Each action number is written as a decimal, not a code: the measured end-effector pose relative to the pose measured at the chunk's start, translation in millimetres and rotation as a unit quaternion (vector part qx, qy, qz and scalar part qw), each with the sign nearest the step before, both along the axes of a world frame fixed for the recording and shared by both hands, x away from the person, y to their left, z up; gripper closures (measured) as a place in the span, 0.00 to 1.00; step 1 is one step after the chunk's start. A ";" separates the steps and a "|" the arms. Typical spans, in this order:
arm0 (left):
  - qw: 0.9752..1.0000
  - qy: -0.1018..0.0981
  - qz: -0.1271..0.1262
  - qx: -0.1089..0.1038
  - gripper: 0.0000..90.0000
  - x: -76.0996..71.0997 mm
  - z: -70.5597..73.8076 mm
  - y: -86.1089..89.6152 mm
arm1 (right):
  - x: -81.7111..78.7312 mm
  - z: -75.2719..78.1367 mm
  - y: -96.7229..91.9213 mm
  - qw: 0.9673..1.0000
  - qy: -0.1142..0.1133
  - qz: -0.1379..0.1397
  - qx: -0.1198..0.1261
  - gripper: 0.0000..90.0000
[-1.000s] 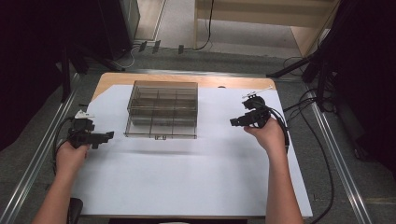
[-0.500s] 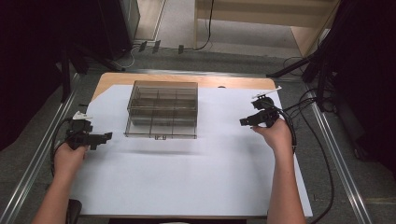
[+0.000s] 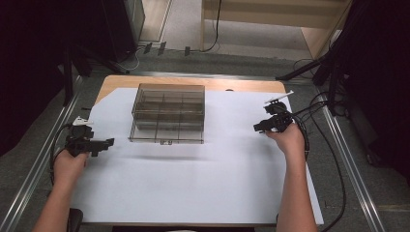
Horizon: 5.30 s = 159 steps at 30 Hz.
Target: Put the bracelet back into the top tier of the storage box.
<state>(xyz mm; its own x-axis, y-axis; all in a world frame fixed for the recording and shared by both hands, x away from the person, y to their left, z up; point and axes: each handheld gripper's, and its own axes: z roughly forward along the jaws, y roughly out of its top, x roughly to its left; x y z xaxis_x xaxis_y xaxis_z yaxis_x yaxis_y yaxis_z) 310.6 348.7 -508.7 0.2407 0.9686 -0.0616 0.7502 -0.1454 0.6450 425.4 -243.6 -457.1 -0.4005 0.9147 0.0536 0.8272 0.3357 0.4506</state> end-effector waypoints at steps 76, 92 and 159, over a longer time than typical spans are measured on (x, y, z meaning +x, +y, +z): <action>1.000 0.003 0.022 -0.002 0.16 -10.5 -1.7 9.8 | 20.7 -30.9 -24.0 0.997 0.056 -0.011 -0.043 0.84; 1.000 0.003 0.021 -0.001 0.16 -10.5 -1.5 9.3 | 18.5 -17.7 -21.0 0.998 0.059 -0.018 -0.001 0.88; 1.000 -0.007 0.002 -0.004 0.16 0.6 2.0 0.5 | -16.6 29.7 84.4 0.993 0.070 0.091 0.020 0.87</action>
<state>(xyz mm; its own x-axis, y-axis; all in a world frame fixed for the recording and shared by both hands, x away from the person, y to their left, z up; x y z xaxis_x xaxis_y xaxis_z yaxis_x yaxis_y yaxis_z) 311.1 349.1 -506.7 0.2382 0.9690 -0.0651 0.7413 -0.1381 0.6568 408.8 -159.2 -427.3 -0.5446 0.8241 0.1557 0.8104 0.4693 0.3508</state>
